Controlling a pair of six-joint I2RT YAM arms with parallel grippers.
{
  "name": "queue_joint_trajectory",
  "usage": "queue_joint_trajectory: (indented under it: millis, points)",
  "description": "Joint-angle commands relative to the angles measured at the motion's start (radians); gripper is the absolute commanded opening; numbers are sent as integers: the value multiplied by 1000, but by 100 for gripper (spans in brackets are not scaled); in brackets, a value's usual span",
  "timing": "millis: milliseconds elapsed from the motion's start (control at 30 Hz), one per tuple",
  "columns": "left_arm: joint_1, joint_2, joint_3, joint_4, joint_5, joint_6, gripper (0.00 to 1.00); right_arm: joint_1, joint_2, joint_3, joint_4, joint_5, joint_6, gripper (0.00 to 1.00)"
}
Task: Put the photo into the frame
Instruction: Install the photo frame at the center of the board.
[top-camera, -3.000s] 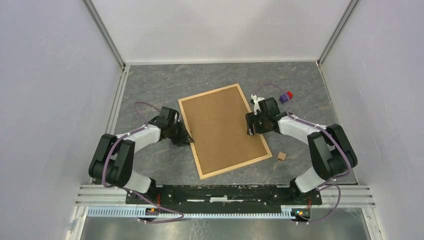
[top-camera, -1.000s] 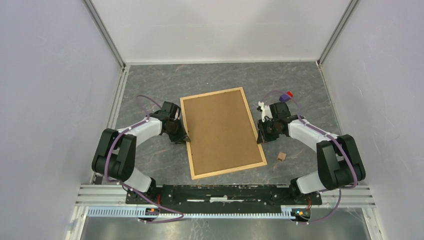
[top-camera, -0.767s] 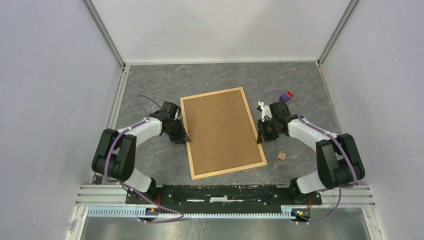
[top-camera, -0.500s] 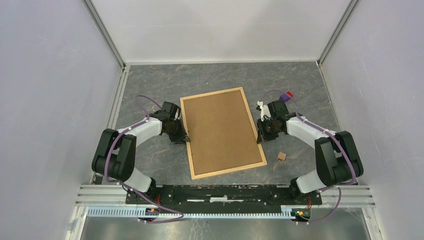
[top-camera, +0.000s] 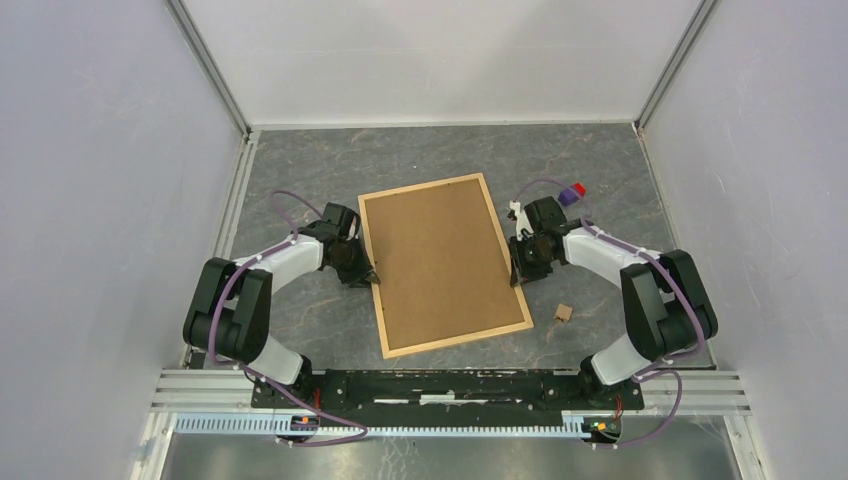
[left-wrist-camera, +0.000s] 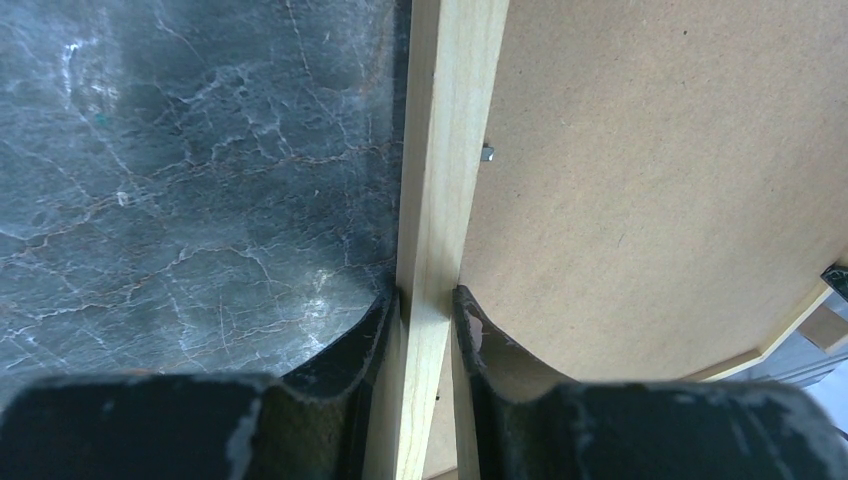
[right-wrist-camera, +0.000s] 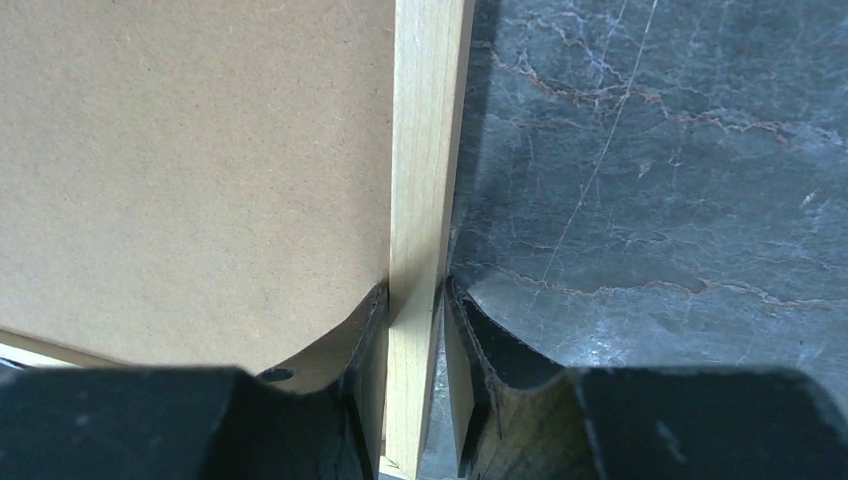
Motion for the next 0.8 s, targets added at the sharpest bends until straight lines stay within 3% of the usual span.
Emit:
queue_joint_trajectory:
  millis: [0, 100, 200, 267, 333, 400, 567, 767]
  points:
    - [5, 25, -41, -44, -98, 48, 28, 31, 134, -67, 109, 229, 20, 32]
    - [5, 21, -40, -46, -101, 48, 28, 46, 129, -50, 98, 179, 9, 37]
    - [5, 20, -42, -51, -107, 51, 28, 31, 45, 9, 58, -26, -18, 48]
    - [5, 17, -45, -52, -112, 51, 28, 18, -43, 68, 21, -6, -18, 59]
    - [6, 15, -45, -51, -113, 51, 27, 13, -76, 120, -19, 62, -42, 64]
    - [6, 15, -45, -52, -112, 51, 27, -1, -65, 140, -25, 82, -59, 62]
    - [5, 11, -40, -54, -112, 55, 27, -32, 18, 177, 4, 94, -67, 42]
    - [5, 15, -44, -53, -110, 55, 27, -37, 103, 243, 23, 34, -89, 37]
